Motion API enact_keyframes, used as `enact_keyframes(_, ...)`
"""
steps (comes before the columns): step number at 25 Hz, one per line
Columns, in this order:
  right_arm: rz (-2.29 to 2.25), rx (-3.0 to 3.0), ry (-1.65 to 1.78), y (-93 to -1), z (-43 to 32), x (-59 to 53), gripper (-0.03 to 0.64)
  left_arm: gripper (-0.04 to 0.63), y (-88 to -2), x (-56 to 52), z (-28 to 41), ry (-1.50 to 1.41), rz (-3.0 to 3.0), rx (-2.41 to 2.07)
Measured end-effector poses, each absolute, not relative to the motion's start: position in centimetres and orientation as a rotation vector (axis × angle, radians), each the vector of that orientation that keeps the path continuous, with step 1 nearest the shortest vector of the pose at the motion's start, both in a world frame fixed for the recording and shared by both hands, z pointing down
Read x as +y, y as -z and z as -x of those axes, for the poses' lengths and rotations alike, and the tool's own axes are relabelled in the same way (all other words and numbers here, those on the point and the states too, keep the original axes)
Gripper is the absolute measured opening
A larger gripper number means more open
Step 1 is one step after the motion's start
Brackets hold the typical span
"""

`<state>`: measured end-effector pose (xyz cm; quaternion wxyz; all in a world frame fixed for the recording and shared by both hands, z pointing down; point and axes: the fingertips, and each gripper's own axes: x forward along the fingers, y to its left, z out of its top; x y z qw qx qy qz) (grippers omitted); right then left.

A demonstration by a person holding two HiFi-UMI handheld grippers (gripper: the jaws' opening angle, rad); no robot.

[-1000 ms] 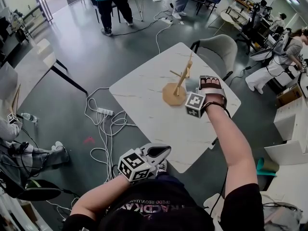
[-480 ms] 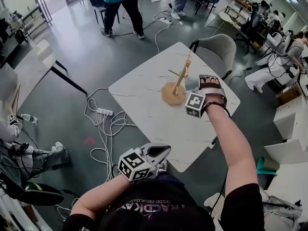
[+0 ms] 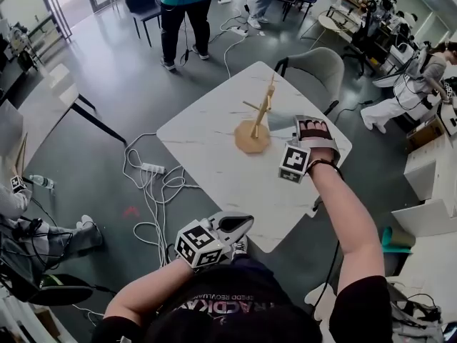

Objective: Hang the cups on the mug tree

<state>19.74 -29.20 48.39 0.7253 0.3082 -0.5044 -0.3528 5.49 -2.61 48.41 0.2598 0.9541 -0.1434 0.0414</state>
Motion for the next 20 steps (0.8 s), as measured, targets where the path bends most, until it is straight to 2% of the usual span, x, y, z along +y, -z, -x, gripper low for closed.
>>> enact_keyframes(2, -0.723, -1.163, 0.788, -47.8, -19.4, -28.4, 0.226, -0.003, -48.5, -2.4, -5.6, -0.118, -2.587, -0.379)
enact_keyframes(6, -0.875, -1.372, 0.702, -46.6, -18.3, -26.0, 0.032, -0.003, -48.5, -2.1, -5.8, -0.126, -2.596, -0.355)
enact_keyframes(8, -0.963, -1.512, 0.576, -46.6, -18.0, -24.6, 0.012, -0.003, -48.5, -1.9, -5.8, -0.128, -2.600, -0.345)
enact_keyframes(20, -1.297, -2.253, -0.268, -46.2, -13.5, -15.7, 0.011, -0.003, -48.9, -0.6, -5.5, -0.159, -2.612, -0.283)
